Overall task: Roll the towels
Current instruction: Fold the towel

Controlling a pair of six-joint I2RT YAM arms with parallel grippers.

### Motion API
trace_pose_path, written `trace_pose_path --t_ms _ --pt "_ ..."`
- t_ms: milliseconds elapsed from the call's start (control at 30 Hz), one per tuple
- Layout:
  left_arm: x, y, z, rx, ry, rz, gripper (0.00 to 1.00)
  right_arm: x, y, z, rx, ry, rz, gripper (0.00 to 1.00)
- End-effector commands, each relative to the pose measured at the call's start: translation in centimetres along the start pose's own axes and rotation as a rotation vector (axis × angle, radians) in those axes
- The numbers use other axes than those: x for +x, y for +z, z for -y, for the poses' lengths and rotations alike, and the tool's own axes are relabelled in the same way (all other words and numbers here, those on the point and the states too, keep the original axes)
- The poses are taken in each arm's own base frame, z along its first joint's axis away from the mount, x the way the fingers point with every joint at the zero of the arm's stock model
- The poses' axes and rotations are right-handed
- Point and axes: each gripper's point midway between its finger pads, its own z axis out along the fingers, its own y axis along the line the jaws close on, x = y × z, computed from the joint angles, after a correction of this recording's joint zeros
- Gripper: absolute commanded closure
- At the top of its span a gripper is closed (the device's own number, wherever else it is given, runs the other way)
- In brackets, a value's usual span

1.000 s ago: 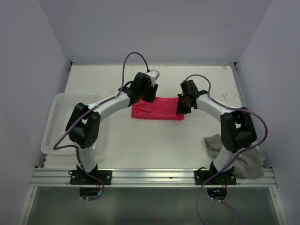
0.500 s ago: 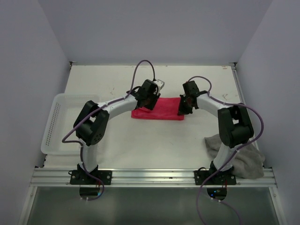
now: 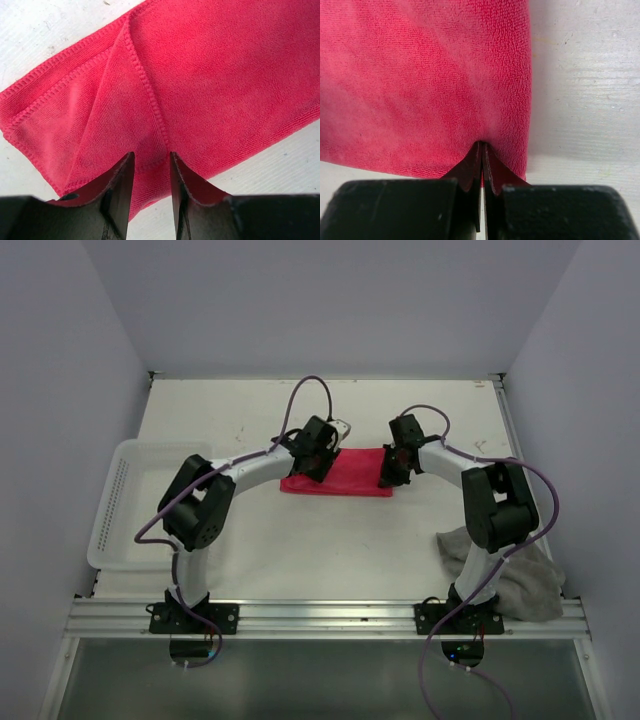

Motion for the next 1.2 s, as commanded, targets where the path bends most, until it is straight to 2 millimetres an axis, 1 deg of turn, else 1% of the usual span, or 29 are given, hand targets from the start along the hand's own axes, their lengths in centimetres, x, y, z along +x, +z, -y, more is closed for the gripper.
trace_pose_path --t_ms 0,267,367,400,633,767,1133,1167 --pt "0.5 0.3 0.8 0.039 0.028 -0.010 0.62 0.6 1.3 0.5 0.008 0.004 -0.015 1.00" --pt "1.6 1.4 0.7 0.030 0.044 -0.044 0.63 0.7 1.5 0.5 0.002 0.004 -0.020 1.00" --pt "1.7 1.6 0.2 0.006 0.053 -0.049 0.66 0.7 1.5 0.4 0.001 0.003 -0.019 1.00" --pt "1.7 1.6 0.1 0.000 0.053 -0.049 0.69 0.7 1.4 0.4 0.001 0.000 -0.019 1.00" --pt "0.5 0.6 -0.9 -0.057 0.056 -0.017 0.78 0.8 1.4 0.5 0.003 0.001 -0.021 1.00" --pt "-0.5 0.1 -1.2 -0.072 0.068 -0.005 0.78 0.9 1.4 0.6 0.006 -0.002 -0.021 1.00" --pt "-2.2 -0.7 -1.9 -0.104 0.088 0.013 0.79 1.3 1.8 1.2 0.026 -0.011 -0.036 1.00" --pt "-2.7 -0.9 -2.0 -0.110 0.092 0.022 0.79 1.3 1.7 1.1 0.025 -0.012 -0.035 1.00"
